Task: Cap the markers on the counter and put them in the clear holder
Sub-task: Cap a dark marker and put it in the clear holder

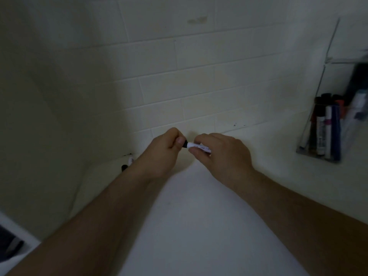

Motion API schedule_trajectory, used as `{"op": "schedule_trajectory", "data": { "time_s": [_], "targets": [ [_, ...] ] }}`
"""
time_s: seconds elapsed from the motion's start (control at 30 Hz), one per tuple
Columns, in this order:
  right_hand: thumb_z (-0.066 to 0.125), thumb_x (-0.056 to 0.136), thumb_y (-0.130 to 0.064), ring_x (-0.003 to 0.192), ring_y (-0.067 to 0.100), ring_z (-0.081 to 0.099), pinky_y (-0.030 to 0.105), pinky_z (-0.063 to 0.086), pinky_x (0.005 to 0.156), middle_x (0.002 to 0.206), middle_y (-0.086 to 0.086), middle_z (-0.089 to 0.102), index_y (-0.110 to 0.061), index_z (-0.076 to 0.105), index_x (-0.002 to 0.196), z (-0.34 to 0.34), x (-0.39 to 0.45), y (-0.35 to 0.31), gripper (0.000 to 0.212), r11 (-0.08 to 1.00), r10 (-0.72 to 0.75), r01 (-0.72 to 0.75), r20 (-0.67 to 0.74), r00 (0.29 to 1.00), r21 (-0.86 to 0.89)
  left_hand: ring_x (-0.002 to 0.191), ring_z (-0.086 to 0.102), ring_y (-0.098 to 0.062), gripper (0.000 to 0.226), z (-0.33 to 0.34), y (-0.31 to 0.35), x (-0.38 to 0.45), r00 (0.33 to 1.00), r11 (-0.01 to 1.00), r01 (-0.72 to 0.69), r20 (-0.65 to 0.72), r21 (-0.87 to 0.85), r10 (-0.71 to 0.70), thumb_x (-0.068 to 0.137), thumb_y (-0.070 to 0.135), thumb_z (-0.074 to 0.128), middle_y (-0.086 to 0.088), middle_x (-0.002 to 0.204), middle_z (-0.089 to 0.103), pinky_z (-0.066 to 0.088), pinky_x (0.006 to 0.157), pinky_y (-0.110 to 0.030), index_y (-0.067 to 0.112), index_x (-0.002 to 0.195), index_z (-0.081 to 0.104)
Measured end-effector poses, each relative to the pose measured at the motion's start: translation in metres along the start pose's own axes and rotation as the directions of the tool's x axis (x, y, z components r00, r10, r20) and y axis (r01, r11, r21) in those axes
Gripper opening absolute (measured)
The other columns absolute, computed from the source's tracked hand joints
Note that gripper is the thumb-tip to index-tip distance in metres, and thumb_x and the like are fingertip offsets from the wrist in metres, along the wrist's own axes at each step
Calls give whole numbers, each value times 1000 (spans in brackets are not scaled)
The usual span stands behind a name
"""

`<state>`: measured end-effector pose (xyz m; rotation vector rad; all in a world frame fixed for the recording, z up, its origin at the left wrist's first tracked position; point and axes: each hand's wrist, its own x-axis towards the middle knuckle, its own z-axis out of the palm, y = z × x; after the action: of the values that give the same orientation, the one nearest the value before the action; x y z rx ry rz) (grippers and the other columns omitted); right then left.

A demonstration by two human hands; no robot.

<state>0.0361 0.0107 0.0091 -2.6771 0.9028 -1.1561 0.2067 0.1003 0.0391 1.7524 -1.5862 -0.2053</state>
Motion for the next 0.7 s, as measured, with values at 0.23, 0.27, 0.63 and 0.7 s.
{"op": "schedule_trajectory", "data": {
  "time_s": [0.23,0.27,0.63,0.7],
  "targets": [
    [43,95,-65,73,14,58,39,49,65,79,-7,62,-29,60,94,-4,-3,4,40,994,19,-21,24,1000,104,78,54,-10,16,1,8,0,999,999,-46,20,-19,46,104,27,46,9,85,61,42,70,-33,29,91,54],
    [43,97,-63,74,14,58,39,49,65,81,-7,63,-30,59,97,-5,-2,4,37,995,8,-11,27,1000,102,77,53,-8,15,1,8,0,999,998,-52,15,-39,52,104,26,47,11,84,60,41,69,-32,29,92,55],
    [45,102,-32,85,26,52,38,44,73,92,1,58,-23,51,130,-66,23,14,31,999,-10,13,-59,998,42,88,61,-3,54,50,40,-15,977,964,-208,18,-163,213,97,36,57,15,102,64,49,77,-21,34,143,28],
    [50,99,-26,91,24,55,38,45,79,101,0,59,-19,54,127,-106,37,26,29,999,-19,26,-189,982,35,102,53,-2,57,59,44,-22,911,912,-405,114,72,396,96,41,57,16,113,57,44,86,-23,39,146,29]
  ]
}}
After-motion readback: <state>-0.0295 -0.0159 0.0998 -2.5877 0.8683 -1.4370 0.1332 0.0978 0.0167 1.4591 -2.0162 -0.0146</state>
